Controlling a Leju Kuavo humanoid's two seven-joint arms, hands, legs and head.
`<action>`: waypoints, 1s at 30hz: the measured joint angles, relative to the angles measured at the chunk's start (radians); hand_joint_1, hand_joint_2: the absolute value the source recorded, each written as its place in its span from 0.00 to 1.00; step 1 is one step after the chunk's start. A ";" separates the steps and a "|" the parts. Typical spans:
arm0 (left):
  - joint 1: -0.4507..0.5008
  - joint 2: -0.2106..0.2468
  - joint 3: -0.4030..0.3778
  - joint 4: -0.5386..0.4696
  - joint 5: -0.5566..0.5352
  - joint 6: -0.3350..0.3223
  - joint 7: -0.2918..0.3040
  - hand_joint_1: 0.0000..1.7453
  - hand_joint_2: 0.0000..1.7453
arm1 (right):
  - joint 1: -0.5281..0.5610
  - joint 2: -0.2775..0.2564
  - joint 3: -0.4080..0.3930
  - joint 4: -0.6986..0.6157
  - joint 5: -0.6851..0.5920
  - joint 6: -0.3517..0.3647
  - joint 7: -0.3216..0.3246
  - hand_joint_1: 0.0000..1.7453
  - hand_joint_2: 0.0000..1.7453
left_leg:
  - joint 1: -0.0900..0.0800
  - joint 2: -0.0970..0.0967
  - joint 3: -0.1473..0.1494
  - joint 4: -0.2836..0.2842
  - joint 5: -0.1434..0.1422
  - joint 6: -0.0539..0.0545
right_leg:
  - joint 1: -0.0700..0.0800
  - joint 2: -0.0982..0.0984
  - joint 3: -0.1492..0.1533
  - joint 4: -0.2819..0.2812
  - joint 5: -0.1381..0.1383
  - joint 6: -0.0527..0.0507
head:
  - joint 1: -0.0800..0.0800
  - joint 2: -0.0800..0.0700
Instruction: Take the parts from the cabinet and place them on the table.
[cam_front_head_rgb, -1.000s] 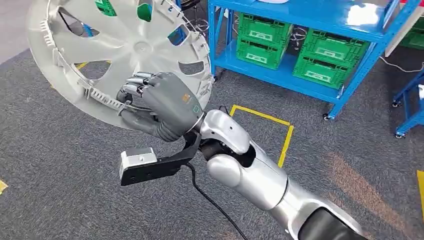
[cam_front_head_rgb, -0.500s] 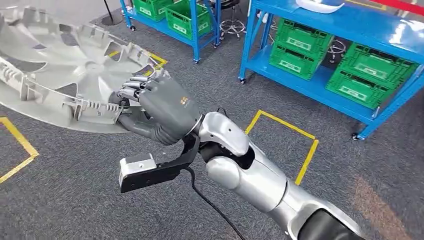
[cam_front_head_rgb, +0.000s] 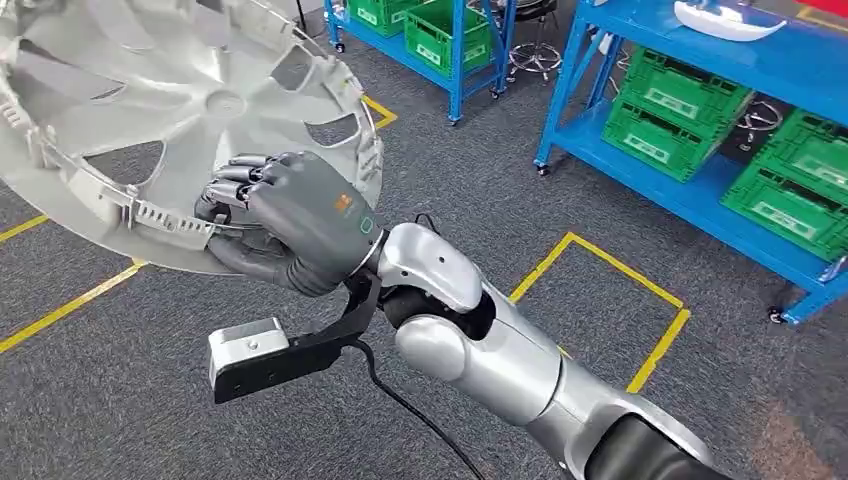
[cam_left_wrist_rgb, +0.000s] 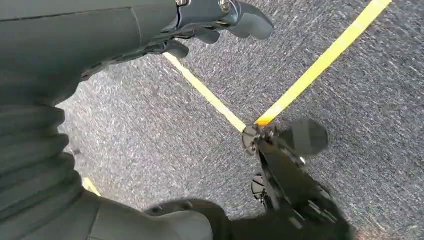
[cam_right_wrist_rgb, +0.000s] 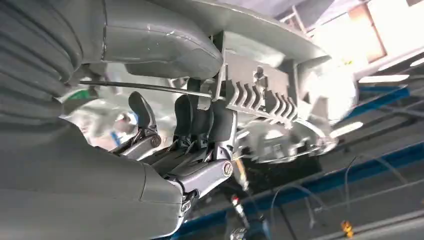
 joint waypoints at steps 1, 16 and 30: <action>-0.004 -0.001 0.000 0.000 -0.002 0.000 -0.002 0.00 1.00 | -0.002 0.000 0.000 0.000 0.000 0.001 0.003 1.00 1.00 | -0.008 0.037 0.021 -0.042 -0.015 0.007 | 0.007 -0.009 -0.004 0.006 -0.005 0.008 | -0.001 0.000; -0.010 -0.009 0.000 -0.001 -0.034 -0.016 -0.005 0.00 1.00 | -0.001 -0.049 -0.001 -0.007 -0.002 0.002 0.023 1.00 1.00 | -0.006 -0.137 -0.002 -0.046 0.019 0.068 | 0.013 0.175 -0.009 0.029 0.004 0.006 | 0.008 0.000; -0.017 -0.006 -0.001 0.000 -0.055 -0.018 -0.002 0.00 1.00 | 0.001 -0.069 -0.002 -0.021 -0.001 -0.002 0.045 1.00 1.00 | 0.015 -0.025 -0.052 0.060 -0.002 -0.005 | 0.001 0.010 0.017 -0.027 0.010 -0.001 | 0.007 0.000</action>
